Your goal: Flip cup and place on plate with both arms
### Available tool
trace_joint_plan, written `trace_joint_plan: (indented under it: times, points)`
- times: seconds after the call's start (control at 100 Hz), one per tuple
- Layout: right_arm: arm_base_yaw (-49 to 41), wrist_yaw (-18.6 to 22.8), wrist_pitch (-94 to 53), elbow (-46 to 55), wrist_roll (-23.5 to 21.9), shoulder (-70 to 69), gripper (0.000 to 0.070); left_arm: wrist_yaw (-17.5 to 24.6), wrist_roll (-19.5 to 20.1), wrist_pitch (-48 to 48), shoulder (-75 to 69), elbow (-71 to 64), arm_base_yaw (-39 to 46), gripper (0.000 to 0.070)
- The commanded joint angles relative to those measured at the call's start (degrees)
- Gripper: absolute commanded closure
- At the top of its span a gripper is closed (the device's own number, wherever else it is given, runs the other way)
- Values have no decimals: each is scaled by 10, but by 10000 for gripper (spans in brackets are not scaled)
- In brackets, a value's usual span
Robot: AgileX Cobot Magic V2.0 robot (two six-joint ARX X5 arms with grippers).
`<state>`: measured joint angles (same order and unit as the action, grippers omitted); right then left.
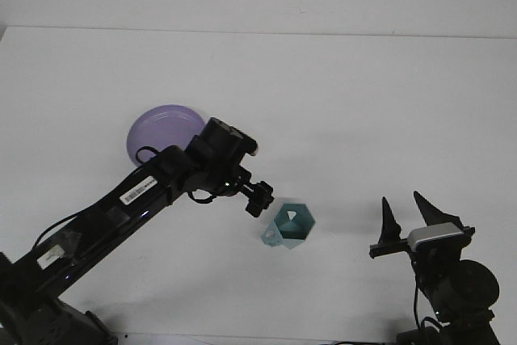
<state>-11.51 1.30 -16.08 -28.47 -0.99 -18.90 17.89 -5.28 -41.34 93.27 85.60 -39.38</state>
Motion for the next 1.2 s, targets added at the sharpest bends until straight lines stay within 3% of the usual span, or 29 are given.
trace_joint_plan:
  times: [0.0,0.4,0.66,0.69,0.76,0.88,1.19]
  points:
    - [0,-2,7,0,-12,-3,288,-3,16,-10,26,22,-13,193]
    - [0,-2,7,1,-14,-3,288,-4,9,13,103,37,-68,195]
    - [0,-2,6,1,-16,-3,288,-30,9,7,162,38,-81,207]
    - [0,-2,6,1,-16,-3,288,-30,9,9,165,38,-83,228]
    - [0,-2,6,1,-16,-3,288,-31,9,16,169,38,-86,362]
    - [0,-2,6,1,-16,-3,288,-31,13,24,170,38,-89,700]
    - [0,-2,6,1,-16,-3,288,-31,9,12,163,48,-84,687]
